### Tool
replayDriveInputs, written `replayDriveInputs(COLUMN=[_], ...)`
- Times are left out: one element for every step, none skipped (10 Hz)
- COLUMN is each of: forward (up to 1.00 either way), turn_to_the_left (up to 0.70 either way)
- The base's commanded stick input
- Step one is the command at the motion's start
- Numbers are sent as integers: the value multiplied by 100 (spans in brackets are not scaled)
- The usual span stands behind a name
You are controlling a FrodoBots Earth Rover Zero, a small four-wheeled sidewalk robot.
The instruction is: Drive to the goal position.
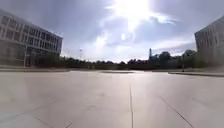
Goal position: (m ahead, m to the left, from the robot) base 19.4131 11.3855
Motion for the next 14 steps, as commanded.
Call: replayDriveInputs(forward=[70,70,70,70,58,50,50,50,50,50,50,50,50,50], turn_to_the_left=[0,0,0,0,0,0,0,0,0,0,0,0,0,0])
